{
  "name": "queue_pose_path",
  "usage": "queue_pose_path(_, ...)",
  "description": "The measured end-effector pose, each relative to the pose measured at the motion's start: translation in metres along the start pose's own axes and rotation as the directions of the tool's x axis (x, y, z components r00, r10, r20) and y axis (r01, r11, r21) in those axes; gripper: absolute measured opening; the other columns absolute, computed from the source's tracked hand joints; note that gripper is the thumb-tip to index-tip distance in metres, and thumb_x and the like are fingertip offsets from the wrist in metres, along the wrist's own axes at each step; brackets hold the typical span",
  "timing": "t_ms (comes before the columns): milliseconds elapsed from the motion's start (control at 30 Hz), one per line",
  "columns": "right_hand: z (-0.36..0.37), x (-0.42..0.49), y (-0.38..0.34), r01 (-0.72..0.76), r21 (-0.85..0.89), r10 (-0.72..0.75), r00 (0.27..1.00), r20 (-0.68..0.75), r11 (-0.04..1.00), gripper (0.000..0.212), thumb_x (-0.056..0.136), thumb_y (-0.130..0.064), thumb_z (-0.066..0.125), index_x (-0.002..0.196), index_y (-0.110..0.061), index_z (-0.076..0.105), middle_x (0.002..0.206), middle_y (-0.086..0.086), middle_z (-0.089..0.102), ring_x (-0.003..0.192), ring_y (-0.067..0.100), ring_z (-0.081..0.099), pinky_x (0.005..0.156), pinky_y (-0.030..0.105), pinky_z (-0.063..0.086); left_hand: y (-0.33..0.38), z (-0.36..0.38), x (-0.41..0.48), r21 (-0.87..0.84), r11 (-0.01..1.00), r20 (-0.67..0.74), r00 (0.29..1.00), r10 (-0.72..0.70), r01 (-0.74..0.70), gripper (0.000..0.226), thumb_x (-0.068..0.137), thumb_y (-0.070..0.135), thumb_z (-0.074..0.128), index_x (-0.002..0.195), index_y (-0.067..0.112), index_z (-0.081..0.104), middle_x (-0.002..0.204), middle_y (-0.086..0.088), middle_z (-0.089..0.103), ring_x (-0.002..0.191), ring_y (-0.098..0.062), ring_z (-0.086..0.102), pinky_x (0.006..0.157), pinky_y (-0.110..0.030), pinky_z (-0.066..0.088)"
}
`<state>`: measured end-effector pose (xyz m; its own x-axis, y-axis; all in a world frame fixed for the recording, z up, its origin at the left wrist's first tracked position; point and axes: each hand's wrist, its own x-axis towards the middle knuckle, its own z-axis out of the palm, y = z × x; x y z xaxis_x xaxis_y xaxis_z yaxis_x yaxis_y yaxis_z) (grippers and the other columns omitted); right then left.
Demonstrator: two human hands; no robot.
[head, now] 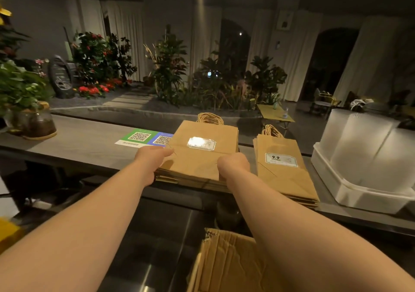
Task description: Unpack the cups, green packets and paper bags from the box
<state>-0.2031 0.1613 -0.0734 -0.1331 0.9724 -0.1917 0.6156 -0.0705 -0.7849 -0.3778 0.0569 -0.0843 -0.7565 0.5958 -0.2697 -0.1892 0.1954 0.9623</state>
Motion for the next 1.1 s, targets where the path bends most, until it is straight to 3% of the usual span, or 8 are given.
queue_pose_path(133, -0.012, -0.011, -0.003, -0.001, 0.050, -0.002, 0.998, 0.059, 0.999, 0.029, 0.104, -0.032, 0.053, 0.118, -0.009, 0.062, 0.100, 0.007, 0.063, 0.076, 0.018, 0.056, 0.053, 0.025, 0.040, -0.001, -0.030, -0.010, 0.063, 0.997, 0.298, 0.954, 0.021, -0.042, 0.050, 0.098, 0.022, 0.066, 0.145, 0.019, 0.050, 0.143, -0.004, 0.056, 0.135, -0.027, 0.051, 0.119, -0.048, 0.036)
queue_pose_path(300, -0.029, -0.038, -0.001, -0.036, 0.173, -0.015, 0.959, 0.284, 0.984, 0.043, 0.104, -0.035, 0.056, 0.142, -0.016, 0.047, 0.132, 0.007, 0.055, 0.121, 0.028, 0.052, 0.093, 0.037, 0.044, 0.005, -0.035, -0.022, 0.617, 0.749, 0.362, 0.932, 0.004, -0.243, 0.092, 0.084, 0.005, 0.077, 0.159, 0.029, 0.030, 0.159, -0.008, 0.039, 0.139, -0.032, 0.043, 0.116, -0.048, 0.039)
queue_pose_path(400, -0.036, -0.044, 0.002, -0.076, 0.277, -0.016, 0.949, 0.316, 0.958, 0.050, 0.104, -0.028, 0.058, 0.149, -0.016, 0.040, 0.153, 0.008, 0.044, 0.141, 0.031, 0.040, 0.113, 0.045, 0.037, 0.002, -0.027, -0.026, 0.696, 0.646, 0.326, 0.940, 0.103, -0.312, 0.095, 0.083, 0.002, 0.079, 0.159, 0.025, 0.027, 0.158, -0.009, 0.040, 0.141, -0.033, 0.042, 0.108, -0.045, 0.043)
queue_pose_path(533, -0.041, -0.038, 0.008, -0.079, 0.285, -0.043, 0.917, 0.396, 0.955, 0.061, 0.099, -0.022, 0.064, 0.152, -0.016, 0.033, 0.160, 0.008, 0.035, 0.149, 0.033, 0.030, 0.119, 0.050, 0.029, 0.005, -0.027, -0.032, 0.715, 0.599, 0.332, 0.929, 0.162, -0.360, 0.081, 0.086, 0.001, 0.076, 0.155, 0.022, 0.037, 0.150, -0.009, 0.049, 0.136, -0.032, 0.048, 0.105, -0.043, 0.046)
queue_pose_path(633, -0.039, -0.032, 0.019, 0.102, 0.179, -0.175, 0.869, 0.463, 0.979, 0.090, 0.084, -0.015, 0.082, 0.154, -0.020, 0.026, 0.156, 0.005, 0.038, 0.145, 0.031, 0.035, 0.121, 0.051, 0.031, 0.003, -0.027, -0.031, 0.722, 0.592, 0.317, 0.931, 0.179, -0.359, 0.078, 0.085, 0.009, 0.080, 0.152, 0.021, 0.041, 0.145, -0.008, 0.053, 0.134, -0.031, 0.050, 0.106, -0.044, 0.044)
queue_pose_path(767, -0.039, -0.033, 0.020, 0.297, -0.164, -0.202, 0.879, 0.433, 0.941, 0.130, 0.080, -0.009, 0.085, 0.159, -0.021, -0.017, 0.156, 0.008, 0.035, 0.144, 0.033, 0.039, 0.116, 0.045, 0.039, -0.001, -0.026, -0.024, 0.723, 0.597, 0.288, 0.937, 0.198, -0.348, 0.075, 0.082, 0.011, 0.083, 0.148, 0.021, 0.048, 0.138, -0.007, 0.059, 0.130, -0.030, 0.053, 0.104, -0.045, 0.046)
queue_pose_path(867, -0.039, -0.034, 0.017, 0.342, -0.326, -0.209, 0.901, 0.381, 0.881, 0.127, 0.084, -0.011, 0.081, 0.159, -0.017, -0.021, 0.152, 0.012, 0.042, 0.138, 0.033, 0.047, 0.110, 0.042, 0.046, -0.001, -0.024, -0.023, 0.739, 0.581, 0.269, 0.941, 0.207, -0.340, 0.077, 0.080, 0.013, 0.086, 0.147, 0.022, 0.049, 0.136, -0.007, 0.060, 0.128, -0.029, 0.055, 0.100, -0.043, 0.048)
queue_pose_path(1100, -0.039, -0.034, 0.014, 0.355, -0.457, -0.199, 0.913, 0.355, 0.815, 0.101, 0.086, -0.011, 0.079, 0.160, -0.008, 0.010, 0.146, 0.015, 0.047, 0.134, 0.032, 0.050, 0.108, 0.039, 0.048, -0.003, -0.025, -0.024, 0.749, 0.561, 0.267, 0.936, 0.229, -0.351, 0.073, 0.081, 0.012, 0.085, 0.145, 0.021, 0.052, 0.134, -0.007, 0.062, 0.128, -0.029, 0.056, 0.099, -0.042, 0.050)
